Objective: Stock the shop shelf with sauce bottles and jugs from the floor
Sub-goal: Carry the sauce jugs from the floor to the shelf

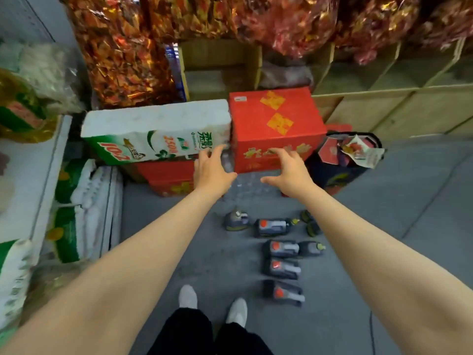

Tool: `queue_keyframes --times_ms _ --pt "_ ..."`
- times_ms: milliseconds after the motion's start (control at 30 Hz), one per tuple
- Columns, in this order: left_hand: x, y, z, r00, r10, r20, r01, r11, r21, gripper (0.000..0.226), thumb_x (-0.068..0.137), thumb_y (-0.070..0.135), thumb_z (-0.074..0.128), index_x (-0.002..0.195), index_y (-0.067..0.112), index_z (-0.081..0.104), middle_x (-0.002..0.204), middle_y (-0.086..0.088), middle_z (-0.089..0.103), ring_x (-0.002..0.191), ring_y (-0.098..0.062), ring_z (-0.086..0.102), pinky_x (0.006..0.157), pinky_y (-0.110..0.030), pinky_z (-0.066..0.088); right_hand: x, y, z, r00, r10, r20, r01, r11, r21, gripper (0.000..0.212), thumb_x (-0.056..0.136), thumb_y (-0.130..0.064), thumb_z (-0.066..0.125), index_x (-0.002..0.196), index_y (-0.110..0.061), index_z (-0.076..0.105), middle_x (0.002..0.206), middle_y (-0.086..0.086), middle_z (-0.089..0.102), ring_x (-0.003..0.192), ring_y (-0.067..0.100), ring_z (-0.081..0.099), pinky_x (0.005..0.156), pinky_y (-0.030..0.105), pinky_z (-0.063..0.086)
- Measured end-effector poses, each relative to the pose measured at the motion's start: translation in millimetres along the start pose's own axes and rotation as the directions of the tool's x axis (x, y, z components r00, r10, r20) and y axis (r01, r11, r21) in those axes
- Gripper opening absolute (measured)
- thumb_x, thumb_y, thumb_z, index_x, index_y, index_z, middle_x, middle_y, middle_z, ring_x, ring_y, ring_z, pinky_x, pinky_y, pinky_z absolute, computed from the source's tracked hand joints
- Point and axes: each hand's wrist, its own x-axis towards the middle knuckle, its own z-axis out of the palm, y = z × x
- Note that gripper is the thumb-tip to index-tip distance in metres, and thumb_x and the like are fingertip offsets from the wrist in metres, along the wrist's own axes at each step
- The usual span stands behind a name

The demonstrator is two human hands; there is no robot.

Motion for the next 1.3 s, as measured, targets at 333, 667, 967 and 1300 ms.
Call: queue_keyframes --times_ms 333,667,967,1300 --pt "65 -95 134 0.983 0.004 0.182 -0.006 1.000 0.008 0.074 0.081 0.031 0.081 0.144 0.030 0.044 0.150 -0.007 0.035 0.139 -0.031 0.033 0.110 -0.040 0.034 49 111 132 0.971 0.220 0.090 -0.231 0.964 0.132 0.081 0.080 -0.034 0.082 0.149 -0.026 0.039 0.147 0.016 0.040 0.135 0.034 0.040 0.107 0.039 0.038" --pt "114 -255 305 0.942 -0.010 0.337 -0.008 0.999 0.052 0.077 0.076 0.032 0.084 0.143 0.020 0.048 0.143 -0.012 0.044 0.133 -0.030 0.040 0.109 -0.032 0.030 93 226 348 0.930 0.320 0.184 -0.349 0.924 0.158 0.083 0.076 -0.030 0.086 0.146 -0.012 0.046 0.136 0.020 0.054 0.130 0.034 0.047 0.105 0.033 0.035" --pt "152 -374 439 0.941 0.041 0.336 -0.035 0.999 -0.023 0.077 0.074 0.037 0.085 0.140 0.021 0.051 0.140 -0.010 0.048 0.130 -0.026 0.046 0.104 -0.025 0.034 152 317 511 0.918 0.336 0.209 -0.390 0.856 0.340 0.094 0.070 -0.039 0.089 0.147 -0.013 0.041 0.144 0.008 0.052 0.134 0.026 0.048 0.111 0.034 0.039" --pt "183 -429 527 0.947 0.078 0.310 0.003 0.967 -0.255 0.092 0.077 0.032 0.084 0.153 0.020 0.033 0.156 0.000 0.036 0.140 -0.011 0.034 0.082 0.012 0.021 184 386 599 0.910 0.336 0.243 -0.414 0.755 0.508 0.112 0.072 -0.038 0.088 0.159 -0.022 0.018 0.162 -0.001 0.031 0.149 0.021 0.029 0.120 0.044 0.033"
